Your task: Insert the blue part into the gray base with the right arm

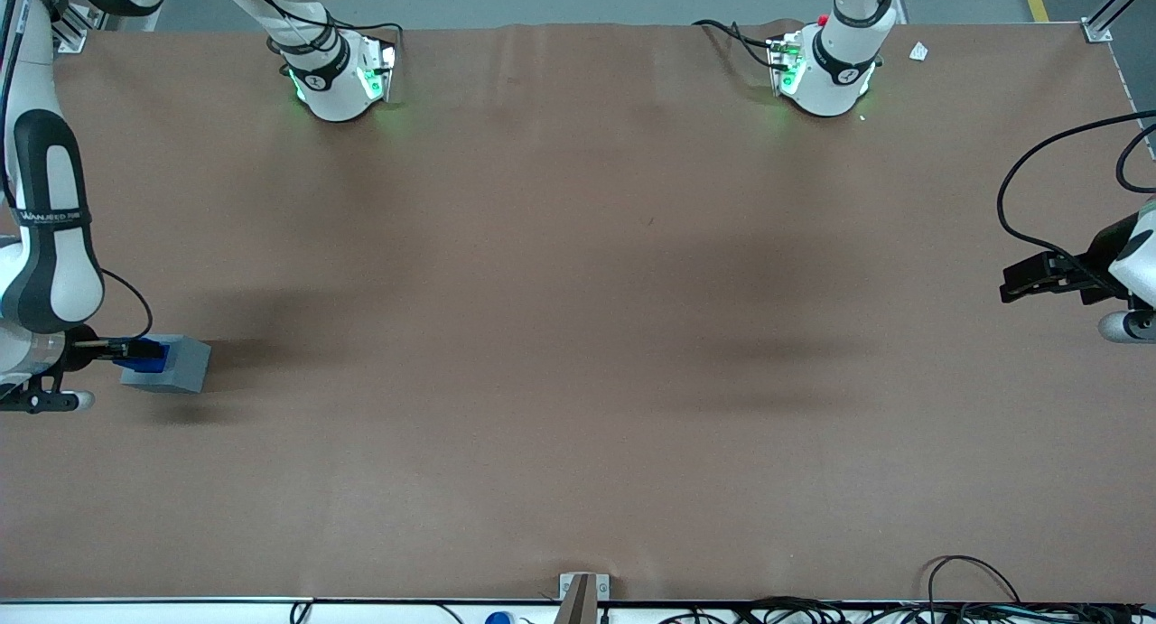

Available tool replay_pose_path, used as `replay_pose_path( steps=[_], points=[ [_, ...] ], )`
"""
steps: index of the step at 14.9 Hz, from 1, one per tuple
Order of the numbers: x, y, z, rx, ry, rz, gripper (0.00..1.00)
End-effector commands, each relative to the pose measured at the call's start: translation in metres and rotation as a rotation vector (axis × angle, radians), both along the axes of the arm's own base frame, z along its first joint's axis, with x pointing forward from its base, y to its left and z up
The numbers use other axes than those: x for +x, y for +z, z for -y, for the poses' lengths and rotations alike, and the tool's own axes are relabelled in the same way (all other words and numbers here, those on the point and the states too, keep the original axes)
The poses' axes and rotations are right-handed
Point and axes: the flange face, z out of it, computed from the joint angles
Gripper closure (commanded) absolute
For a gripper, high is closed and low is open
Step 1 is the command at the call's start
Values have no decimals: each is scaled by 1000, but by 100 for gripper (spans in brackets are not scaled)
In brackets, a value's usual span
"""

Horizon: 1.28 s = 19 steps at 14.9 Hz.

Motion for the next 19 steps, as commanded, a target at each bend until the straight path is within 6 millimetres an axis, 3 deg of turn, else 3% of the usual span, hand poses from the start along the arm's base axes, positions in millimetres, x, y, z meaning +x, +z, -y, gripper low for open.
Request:
replay_pose_path(
  steps=[1,2,11,16,19],
  points=[
    [-2,9,3,5,3,-4,0],
    [-3,15,1,10,6,-19,0],
    [-16,143,-12,-4,1,72,0],
    [-40,236,-58,2,55,115,0],
    [-55,275,-104,11,41,117,0]
  ],
)
